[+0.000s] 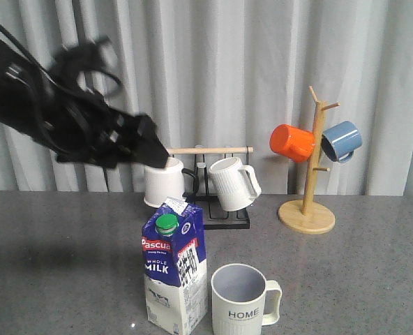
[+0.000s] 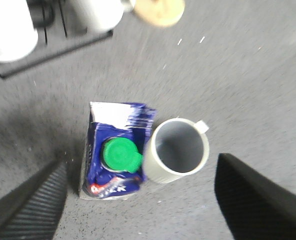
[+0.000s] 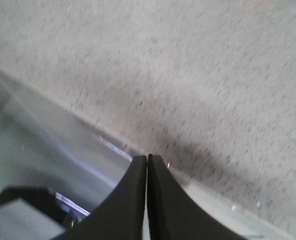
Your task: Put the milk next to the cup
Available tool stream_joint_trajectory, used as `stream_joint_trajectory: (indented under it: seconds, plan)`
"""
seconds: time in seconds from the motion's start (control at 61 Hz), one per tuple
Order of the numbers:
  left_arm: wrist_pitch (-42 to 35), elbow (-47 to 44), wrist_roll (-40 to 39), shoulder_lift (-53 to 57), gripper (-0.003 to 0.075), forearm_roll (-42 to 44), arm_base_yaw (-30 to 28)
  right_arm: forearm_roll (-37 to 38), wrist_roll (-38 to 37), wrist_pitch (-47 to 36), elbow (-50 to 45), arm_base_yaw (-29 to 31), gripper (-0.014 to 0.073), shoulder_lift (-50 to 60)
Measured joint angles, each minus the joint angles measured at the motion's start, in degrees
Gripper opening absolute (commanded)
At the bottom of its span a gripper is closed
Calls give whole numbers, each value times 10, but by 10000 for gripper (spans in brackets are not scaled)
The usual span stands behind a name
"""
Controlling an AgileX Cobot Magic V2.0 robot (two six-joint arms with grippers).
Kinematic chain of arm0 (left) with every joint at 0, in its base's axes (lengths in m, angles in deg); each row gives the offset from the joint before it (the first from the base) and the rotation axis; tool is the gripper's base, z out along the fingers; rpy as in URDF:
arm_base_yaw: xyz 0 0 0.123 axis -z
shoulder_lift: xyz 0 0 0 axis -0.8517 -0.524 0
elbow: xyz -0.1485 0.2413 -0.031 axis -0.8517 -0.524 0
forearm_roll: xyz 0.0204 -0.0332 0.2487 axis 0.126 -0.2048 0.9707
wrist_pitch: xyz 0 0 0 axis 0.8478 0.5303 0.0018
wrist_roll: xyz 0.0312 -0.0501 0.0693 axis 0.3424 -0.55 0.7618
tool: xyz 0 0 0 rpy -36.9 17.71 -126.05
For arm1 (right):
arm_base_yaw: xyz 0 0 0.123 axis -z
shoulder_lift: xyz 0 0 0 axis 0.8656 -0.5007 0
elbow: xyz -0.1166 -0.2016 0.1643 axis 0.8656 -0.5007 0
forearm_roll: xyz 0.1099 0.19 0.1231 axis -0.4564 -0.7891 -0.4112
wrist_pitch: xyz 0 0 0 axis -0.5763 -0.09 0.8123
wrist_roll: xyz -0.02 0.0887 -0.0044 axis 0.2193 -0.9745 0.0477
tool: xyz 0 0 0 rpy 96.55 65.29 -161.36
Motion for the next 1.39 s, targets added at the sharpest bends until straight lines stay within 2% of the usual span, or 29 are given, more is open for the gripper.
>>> stream_joint_trajectory:
  seconds: [0.115, 0.23, 0.312, 0.558, 0.886, 1.083, 1.214, 1.394]
  plan:
    - [1, 0, -1, 64, 324, 1, 0, 31, -45, -43, 0, 0, -5, 0]
    - [3, 0, 2, 131, 102, 21, 0, 66, -101, -73, 0, 0, -5, 0]
    - [5, 0, 3, 178, -10, 52, 0, 78, -124, -78, 0, 0, -5, 0]
    - [7, 1, 4, 319, -8, 125, 0, 82, -132, -78, 0, 0, -5, 0]
    - [9, -12, 4, 450, -8, 127, 0, 82, -132, -78, 0, 0, -5, 0]
    - [13, -64, 14, 493, -8, 152, 0, 82, -132, -78, 0, 0, -5, 0]
    - [15, -67, 18, 506, -8, 210, 0, 82, -132, -78, 0, 0, -5, 0]
    - [14, -67, 20, 508, -8, 224, 0, 82, -132, -78, 0, 0, -5, 0]
